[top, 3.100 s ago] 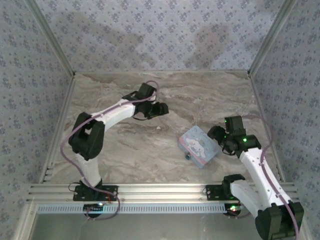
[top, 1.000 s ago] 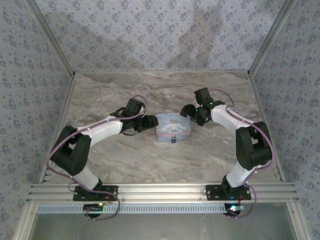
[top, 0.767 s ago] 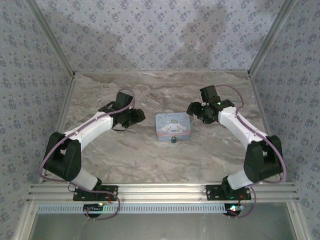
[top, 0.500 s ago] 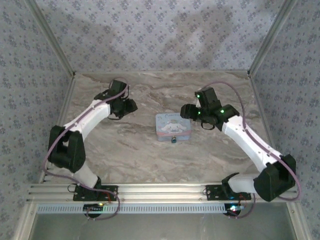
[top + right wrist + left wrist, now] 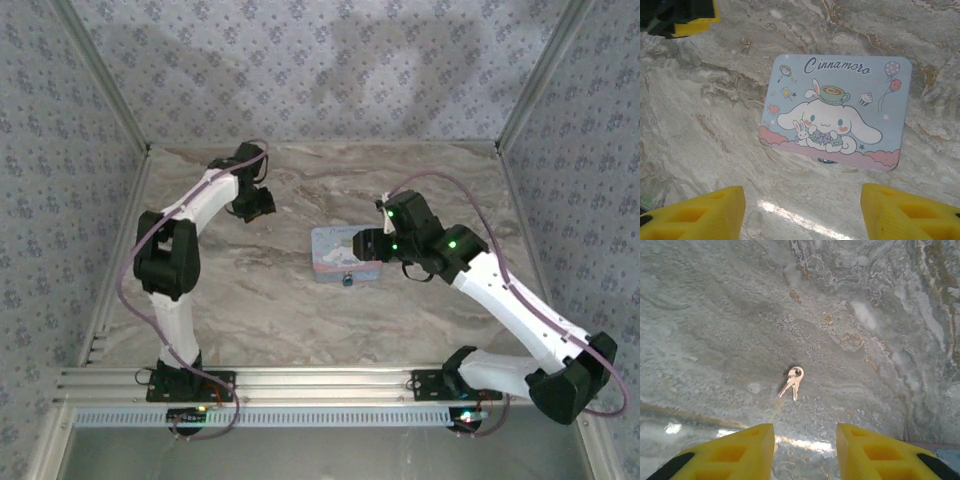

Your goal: Unlock a padlock with a key

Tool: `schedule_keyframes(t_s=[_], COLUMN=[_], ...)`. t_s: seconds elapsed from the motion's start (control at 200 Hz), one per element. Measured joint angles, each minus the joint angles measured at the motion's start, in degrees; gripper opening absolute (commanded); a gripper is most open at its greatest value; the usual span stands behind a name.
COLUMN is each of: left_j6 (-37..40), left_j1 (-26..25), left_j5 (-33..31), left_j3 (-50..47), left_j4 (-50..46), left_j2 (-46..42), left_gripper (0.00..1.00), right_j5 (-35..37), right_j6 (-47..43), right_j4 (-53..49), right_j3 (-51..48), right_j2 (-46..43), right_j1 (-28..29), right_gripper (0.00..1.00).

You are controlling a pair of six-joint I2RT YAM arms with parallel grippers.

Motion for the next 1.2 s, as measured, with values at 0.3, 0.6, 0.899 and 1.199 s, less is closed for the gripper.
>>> schedule_keyframes(t_s=[0.3,0.6,0.899,1.199], left_j6=[2.3,1.7,0.2,-0.3], left_j1=[0.0,0.0,0.0,0.0], left_j5=[-0.2,0.3,1.5,1.5], left_j3=[4.9,5.6,5.6,5.6], left_j4=[-4.1,-4.4,-3.8,-3.5], left_j2=[6.7,9.1,9.2,11.8], left_gripper=[0.37,0.35,0.32,0.29], right_j5=[0.5,0.5,0.5,0.5], right_j6=[0.6,0.6,0.7,0.9], right_j4=[-1.7,-1.7,-1.6,-1.6], right_j3=[-2.3,-2.8,-4.3,-5.4], right_j2=[-3.3,-3.4,-4.4,-6.7], right_j1=[0.0,-0.2,-1.3,-2.7], right_gripper=[0.65,0.65,0.65,0.65])
